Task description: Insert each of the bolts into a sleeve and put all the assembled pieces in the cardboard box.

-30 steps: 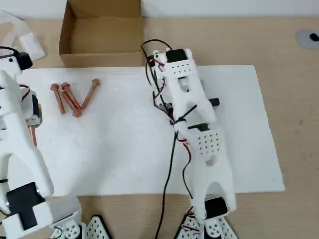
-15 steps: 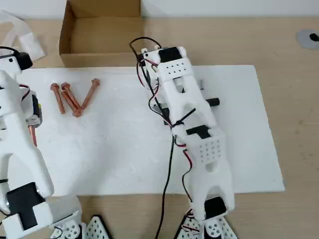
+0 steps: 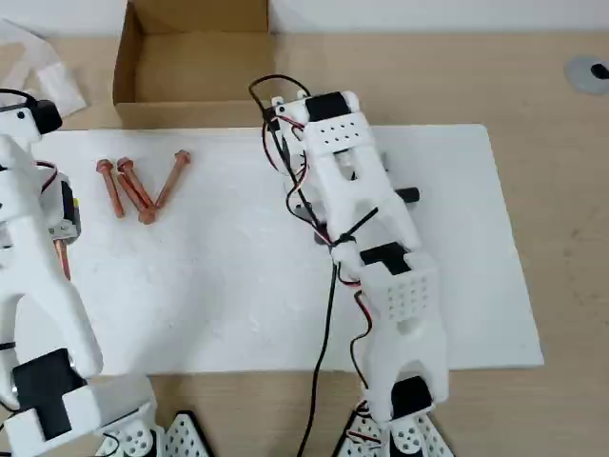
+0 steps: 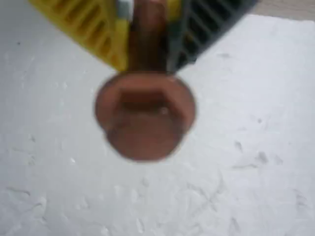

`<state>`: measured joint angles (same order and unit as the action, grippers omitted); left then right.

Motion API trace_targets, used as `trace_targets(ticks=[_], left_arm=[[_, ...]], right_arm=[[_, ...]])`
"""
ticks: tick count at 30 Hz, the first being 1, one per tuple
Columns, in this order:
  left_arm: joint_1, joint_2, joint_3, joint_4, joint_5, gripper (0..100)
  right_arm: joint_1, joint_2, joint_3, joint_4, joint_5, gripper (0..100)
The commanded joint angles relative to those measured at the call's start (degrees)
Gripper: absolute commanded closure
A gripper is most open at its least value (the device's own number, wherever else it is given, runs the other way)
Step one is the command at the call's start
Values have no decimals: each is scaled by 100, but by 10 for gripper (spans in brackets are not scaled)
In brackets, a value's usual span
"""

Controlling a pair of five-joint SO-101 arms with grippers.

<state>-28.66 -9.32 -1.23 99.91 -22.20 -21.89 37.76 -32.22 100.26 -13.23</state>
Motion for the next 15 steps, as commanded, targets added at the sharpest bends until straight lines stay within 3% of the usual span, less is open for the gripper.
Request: trace_targets(ticks=[1,15], left_arm=[[97,-286,-35,-44,-26,990],[97,-286,-35,-44,-35,990]], right_arm=[[-84,57,-31,-97,132,809],[-268,-127,-127,211,325,810]])
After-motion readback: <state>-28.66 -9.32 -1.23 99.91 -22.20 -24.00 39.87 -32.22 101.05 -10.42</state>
